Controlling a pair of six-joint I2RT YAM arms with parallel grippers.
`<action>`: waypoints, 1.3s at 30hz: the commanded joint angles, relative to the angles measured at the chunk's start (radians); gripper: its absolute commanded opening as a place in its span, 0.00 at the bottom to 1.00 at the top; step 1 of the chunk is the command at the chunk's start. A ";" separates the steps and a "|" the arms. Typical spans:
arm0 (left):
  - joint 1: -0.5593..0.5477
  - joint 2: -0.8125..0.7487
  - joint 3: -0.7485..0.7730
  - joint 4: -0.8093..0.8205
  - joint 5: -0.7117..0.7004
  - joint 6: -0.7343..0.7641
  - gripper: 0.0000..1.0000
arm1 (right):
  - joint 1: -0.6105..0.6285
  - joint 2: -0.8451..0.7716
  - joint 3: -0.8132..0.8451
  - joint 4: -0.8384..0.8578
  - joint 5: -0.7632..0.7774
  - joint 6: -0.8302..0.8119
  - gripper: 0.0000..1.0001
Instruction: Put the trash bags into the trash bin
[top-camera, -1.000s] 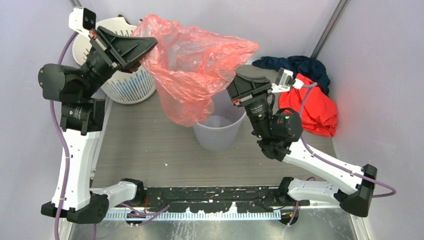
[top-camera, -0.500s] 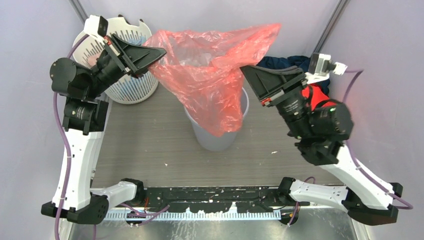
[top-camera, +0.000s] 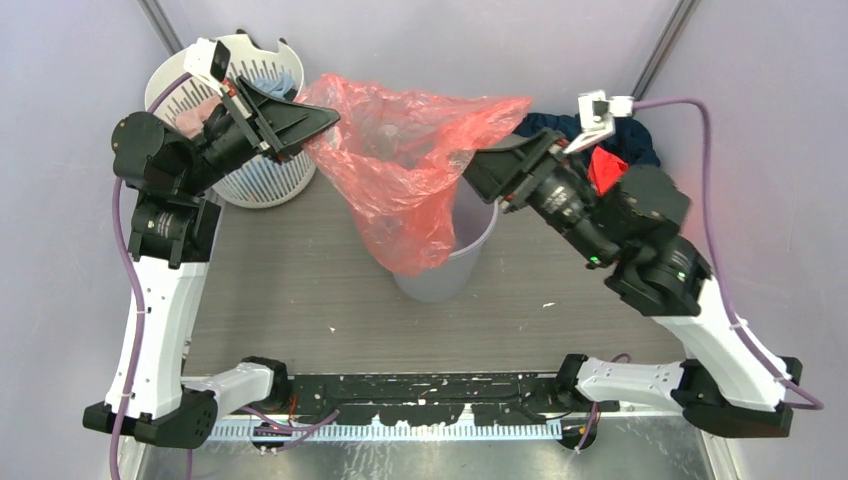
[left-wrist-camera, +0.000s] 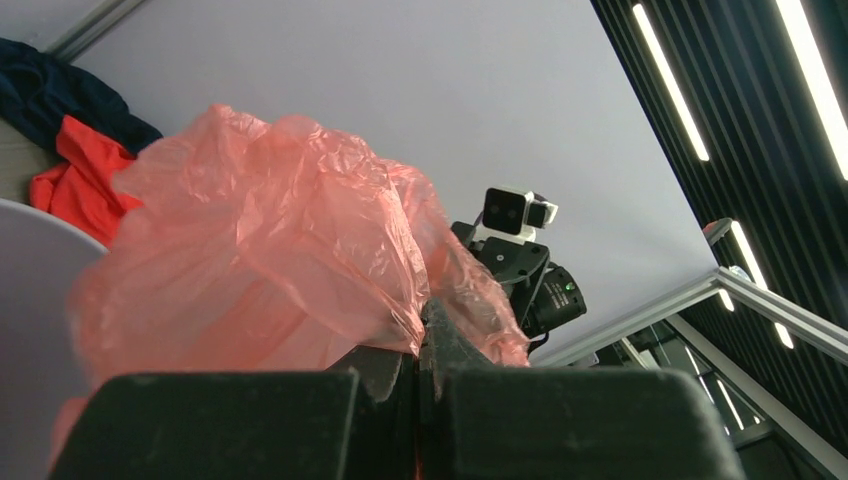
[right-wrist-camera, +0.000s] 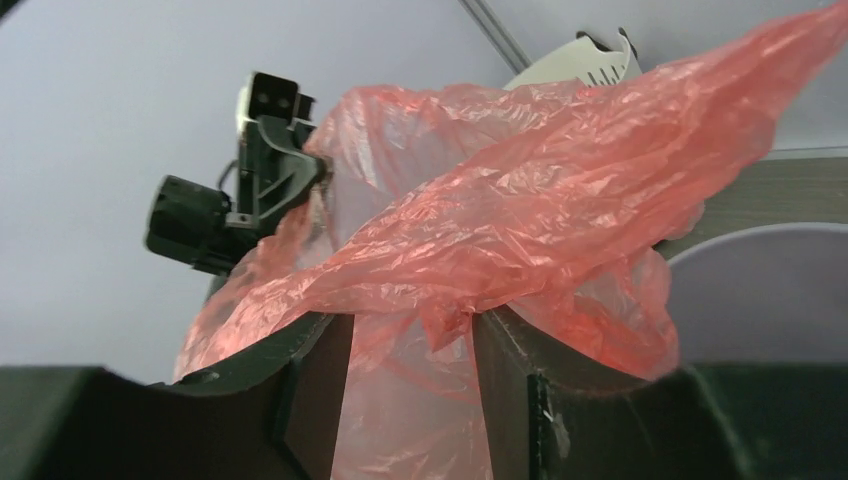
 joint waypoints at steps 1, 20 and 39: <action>-0.001 -0.028 0.032 0.035 0.040 0.000 0.00 | -0.003 0.090 0.048 0.031 0.015 -0.080 0.54; -0.001 -0.054 0.001 -0.064 0.064 0.090 0.00 | -0.003 0.016 0.100 0.032 0.050 -0.138 0.15; -0.001 -0.019 0.132 0.076 0.072 -0.050 0.00 | -0.004 0.049 0.239 -0.314 -0.062 -0.103 0.68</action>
